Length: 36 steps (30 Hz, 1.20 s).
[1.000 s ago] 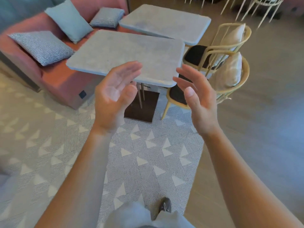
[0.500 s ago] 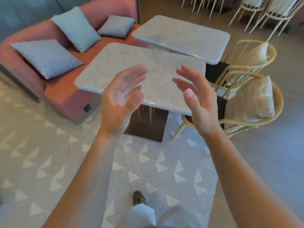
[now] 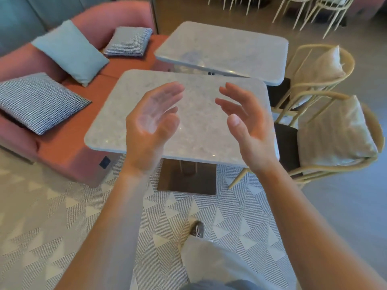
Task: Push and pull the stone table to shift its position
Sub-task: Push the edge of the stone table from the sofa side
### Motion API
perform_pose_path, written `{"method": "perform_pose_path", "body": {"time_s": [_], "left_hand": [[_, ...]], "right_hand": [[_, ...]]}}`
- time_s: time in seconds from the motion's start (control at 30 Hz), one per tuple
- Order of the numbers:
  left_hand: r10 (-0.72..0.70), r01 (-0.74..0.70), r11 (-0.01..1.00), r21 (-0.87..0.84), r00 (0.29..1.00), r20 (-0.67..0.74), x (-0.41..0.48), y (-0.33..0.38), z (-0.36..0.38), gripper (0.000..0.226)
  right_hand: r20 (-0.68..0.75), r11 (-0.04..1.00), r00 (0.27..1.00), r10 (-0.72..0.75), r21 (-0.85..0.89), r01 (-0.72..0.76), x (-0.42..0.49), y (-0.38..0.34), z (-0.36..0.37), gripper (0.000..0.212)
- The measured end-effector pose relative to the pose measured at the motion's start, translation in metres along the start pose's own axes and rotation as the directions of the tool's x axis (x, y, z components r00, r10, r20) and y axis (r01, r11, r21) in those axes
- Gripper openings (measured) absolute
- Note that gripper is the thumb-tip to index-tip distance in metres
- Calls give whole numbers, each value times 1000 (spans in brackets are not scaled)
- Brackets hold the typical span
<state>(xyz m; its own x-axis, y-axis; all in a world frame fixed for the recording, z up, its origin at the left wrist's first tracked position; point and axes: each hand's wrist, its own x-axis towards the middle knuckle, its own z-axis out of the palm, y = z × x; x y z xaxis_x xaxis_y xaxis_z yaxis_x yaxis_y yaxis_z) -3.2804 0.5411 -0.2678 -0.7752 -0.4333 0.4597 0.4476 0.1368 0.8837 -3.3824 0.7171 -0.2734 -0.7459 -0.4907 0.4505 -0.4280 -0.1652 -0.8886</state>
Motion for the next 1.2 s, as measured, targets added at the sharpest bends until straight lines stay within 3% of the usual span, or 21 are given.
{"method": "perform_pose_path", "body": {"time_s": [0.27, 0.5, 0.77, 1.0, 1.1, 1.2], "left_hand": [[-28, 28, 999, 46, 1000, -7, 88, -29, -77, 70], [-46, 47, 999, 20, 998, -39, 138, -49, -138, 62], [-112, 116, 993, -19, 985, 130, 164, -107, -191, 84], [-168, 180, 983, -23, 951, 260, 153, -164, -234, 70], [-230, 226, 973, 46, 928, 293, 136, -198, -253, 65], [-339, 300, 940, 165, 878, 338, 112, -238, -264, 73]], "right_hand": [[33, 995, 999, 12, 99, -15, 103, 47, 74, 93], [27, 999, 999, 23, 47, -24, 151, 64, 120, 83], [-132, 994, 988, 77, -73, -87, 154, 101, 179, 77], [-241, 973, 960, 140, -145, -178, 125, 149, 221, 74], [-249, 963, 948, 196, -135, -235, 107, 179, 237, 68], [-266, 928, 917, 296, -149, -343, 90, 220, 248, 55]]}}
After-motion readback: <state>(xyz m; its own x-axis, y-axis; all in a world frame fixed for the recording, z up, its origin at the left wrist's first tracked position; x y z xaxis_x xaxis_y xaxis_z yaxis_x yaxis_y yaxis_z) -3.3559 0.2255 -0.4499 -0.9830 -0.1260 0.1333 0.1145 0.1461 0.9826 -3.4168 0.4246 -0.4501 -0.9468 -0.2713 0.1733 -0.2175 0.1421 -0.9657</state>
